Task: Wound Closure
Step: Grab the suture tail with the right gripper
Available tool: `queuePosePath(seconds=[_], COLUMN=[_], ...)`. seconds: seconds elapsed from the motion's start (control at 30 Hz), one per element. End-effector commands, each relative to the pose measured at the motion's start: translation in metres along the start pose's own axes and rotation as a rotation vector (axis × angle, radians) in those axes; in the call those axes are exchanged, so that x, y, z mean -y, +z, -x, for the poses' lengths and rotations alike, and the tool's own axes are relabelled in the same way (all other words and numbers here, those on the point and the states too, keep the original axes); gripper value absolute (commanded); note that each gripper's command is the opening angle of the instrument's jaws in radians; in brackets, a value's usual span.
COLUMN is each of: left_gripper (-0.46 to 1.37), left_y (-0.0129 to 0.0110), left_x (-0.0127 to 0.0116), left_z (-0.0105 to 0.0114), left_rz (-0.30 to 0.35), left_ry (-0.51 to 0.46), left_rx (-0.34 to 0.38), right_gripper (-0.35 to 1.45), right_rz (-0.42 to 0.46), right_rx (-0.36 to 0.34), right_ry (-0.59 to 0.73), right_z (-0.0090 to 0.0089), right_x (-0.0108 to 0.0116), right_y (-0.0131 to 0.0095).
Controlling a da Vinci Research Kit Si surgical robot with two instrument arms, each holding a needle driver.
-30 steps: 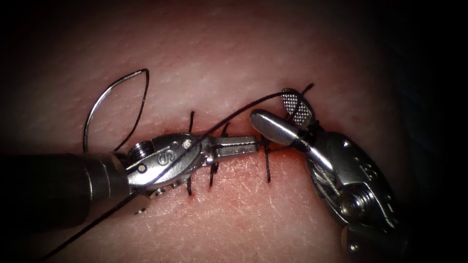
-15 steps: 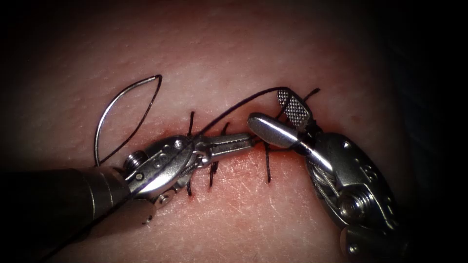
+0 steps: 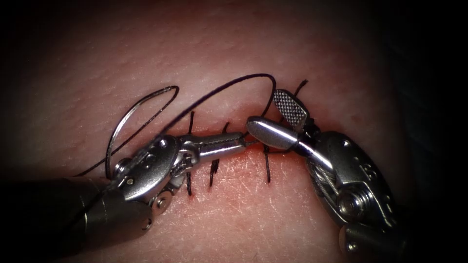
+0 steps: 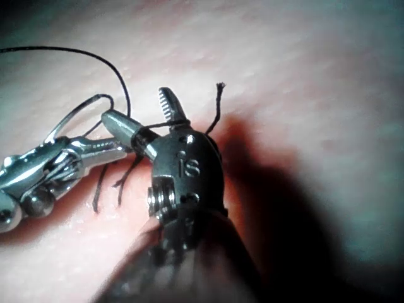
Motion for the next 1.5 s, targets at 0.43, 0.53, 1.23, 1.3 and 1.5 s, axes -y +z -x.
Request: queuePosePath(seconds=[0.43,0.53,1.23,1.3,1.5], left_gripper=[-0.35,-0.35,-0.35,-0.35,-0.35], left_y=[0.0001,0.0,0.002,0.0021,0.0024], left_x=[-0.001,-0.0013,-0.0024,-0.0024,-0.0027], left_z=[-0.0001,-0.0001,0.0003,0.0003,0.0003], left_rz=[0.03,0.044,0.124,0.128,0.134], left_ry=[0.015,0.026,0.109,0.12,0.158], left_rx=[-0.025,-0.026,-0.008,0.001,0.022], right_gripper=[0.07,0.03,0.85,0.82,0.75], right_rz=[0.013,0.025,0.221,0.235,0.297], right_rx=[-0.027,-0.029,-0.014,-0.016,-0.011], right_ry=[-0.004,-0.004,-0.031,-0.02,0.044], right_z=[0.0,-0.0001,0.0005,0.0009,0.0022], right_x=[-0.0018,-0.0021,-0.0012,-0.0012,-0.0017], right_y=[0.0004,0.0004,-0.0003,-0.0004,-0.0009])
